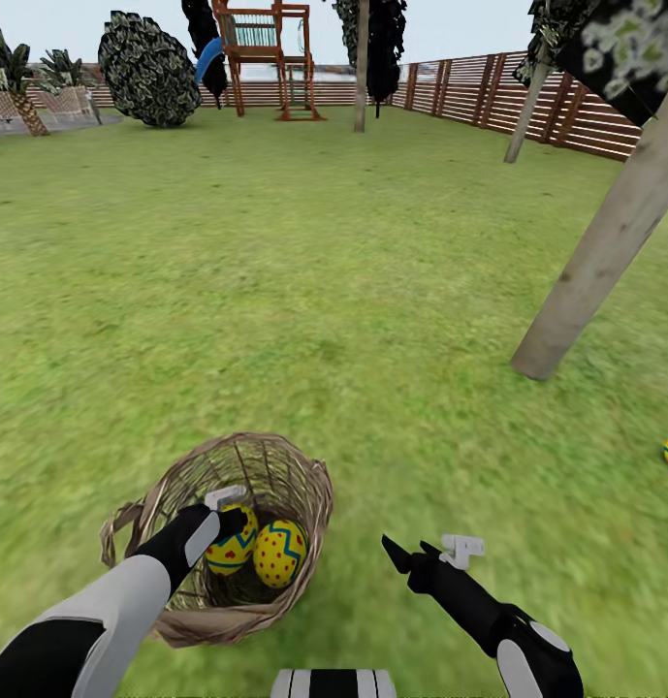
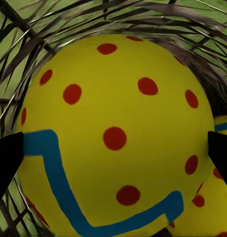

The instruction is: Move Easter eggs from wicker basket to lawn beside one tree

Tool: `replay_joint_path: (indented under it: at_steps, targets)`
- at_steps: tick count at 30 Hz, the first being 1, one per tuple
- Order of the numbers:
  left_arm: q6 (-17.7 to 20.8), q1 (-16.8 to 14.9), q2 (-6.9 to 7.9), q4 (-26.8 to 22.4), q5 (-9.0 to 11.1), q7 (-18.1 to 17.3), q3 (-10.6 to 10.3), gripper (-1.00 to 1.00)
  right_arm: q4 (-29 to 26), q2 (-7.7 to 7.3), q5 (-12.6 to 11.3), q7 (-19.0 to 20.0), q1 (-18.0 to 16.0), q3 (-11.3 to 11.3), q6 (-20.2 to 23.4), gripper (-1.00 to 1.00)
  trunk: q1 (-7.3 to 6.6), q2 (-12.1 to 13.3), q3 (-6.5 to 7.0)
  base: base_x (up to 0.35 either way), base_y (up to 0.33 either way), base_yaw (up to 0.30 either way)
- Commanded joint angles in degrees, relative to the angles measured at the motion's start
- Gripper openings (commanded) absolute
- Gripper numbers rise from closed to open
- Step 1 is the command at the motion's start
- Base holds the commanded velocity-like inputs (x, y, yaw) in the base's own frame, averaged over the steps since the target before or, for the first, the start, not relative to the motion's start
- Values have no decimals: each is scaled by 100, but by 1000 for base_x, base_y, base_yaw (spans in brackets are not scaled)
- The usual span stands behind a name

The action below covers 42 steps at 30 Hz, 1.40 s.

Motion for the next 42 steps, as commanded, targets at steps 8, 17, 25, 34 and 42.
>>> replay_joint_path:
  at_steps: [8, 17, 25, 34, 42]
  targets:
    - [34, 0, 4, -11, 57, 34, -37, -100, -5, 3, -32, 5, -1, -7, 32, 100, -9, 2, 62, -8, 0, 0]
    - [127, -3, 4, -5, 60, 31, -43, -100, -5, 3, -32, 5, 0, -7, 33, 100, -33, 14, 262, 0, 0, 0]
    - [316, -6, 4, -5, 53, 37, -46, -100, -5, 3, -32, 5, -2, -7, 30, 100, -53, 25, 439, 0, 0, 0]
    - [537, -19, 4, -22, 51, 47, -49, -100, -5, 3, -32, 5, -3, -7, 34, 100, -76, 37, 638, 0, 0, 0]
    - [826, -28, 4, -60, 51, 62, -51, -100, -5, 3, -32, 1, 1, -7, 35, 100, -97, 48, 815, 0, 0, 0]
